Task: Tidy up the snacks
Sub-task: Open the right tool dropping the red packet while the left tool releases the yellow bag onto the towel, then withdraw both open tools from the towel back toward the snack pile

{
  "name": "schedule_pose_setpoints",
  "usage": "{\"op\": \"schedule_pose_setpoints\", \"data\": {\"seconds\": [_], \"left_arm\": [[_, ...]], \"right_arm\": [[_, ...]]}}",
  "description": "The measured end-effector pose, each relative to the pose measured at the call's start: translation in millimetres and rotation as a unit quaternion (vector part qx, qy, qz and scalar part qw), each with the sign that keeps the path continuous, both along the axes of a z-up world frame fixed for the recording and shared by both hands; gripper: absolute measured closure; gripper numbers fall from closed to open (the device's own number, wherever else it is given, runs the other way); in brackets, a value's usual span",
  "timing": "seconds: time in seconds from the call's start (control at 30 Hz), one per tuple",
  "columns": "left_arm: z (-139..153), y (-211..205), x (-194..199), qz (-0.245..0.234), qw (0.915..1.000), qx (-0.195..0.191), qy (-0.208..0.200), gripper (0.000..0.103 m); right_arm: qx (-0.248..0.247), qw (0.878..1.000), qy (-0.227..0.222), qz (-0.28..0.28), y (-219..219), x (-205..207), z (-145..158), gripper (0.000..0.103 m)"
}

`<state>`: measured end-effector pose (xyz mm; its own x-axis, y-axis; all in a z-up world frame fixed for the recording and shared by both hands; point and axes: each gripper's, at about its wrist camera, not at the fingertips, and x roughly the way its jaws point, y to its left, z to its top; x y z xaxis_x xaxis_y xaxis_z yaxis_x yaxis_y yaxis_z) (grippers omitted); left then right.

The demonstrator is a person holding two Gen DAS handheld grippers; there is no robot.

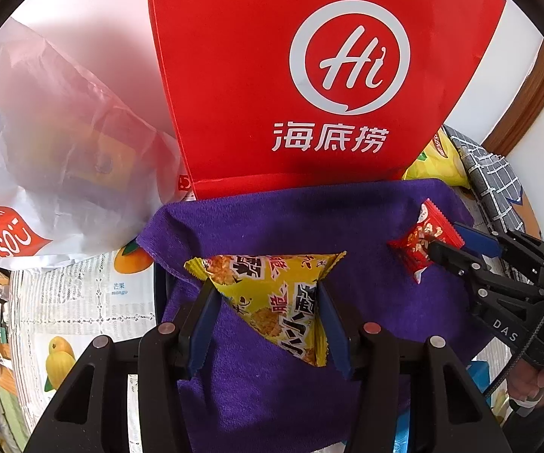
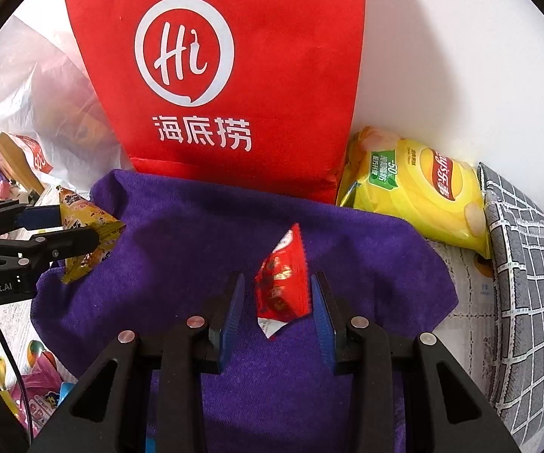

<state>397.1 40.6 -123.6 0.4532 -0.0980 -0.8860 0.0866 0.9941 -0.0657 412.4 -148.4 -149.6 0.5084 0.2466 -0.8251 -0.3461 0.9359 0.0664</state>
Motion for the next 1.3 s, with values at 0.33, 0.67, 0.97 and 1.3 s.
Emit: {"op": "schedule_pose_setpoints", "data": {"seconds": [0.33, 0.67, 0.97, 1.3], "left_arm": [[6.0, -0.7, -2.4, -0.014, 0.9994, -0.033, -0.003, 0.045], [24.8, 1.0, -12.7, -0.008, 0.9989, -0.038, -0.027, 0.029], [44.1, -7.2, -25.9, -0.013, 0.9984, -0.027, -0.049, 0.019], [74.1, -19.0, -54.3, -0.036, 0.9939, -0.056, -0.088, 0.019]], "right_arm": [[0.015, 1.0, -0.025, -0.01, -9.0, -11.6, 26.6, 0.052], [0.012, 0.997, -0.069, -0.042, -17.9, -25.3, 61.9, 0.025], [-0.014, 0.992, -0.078, -0.097, -33.0, -52.1, 78.4, 0.021], [-0.002, 0.988, -0.092, -0.122, -58.0, -104.7, 86.6, 0.021]]}}
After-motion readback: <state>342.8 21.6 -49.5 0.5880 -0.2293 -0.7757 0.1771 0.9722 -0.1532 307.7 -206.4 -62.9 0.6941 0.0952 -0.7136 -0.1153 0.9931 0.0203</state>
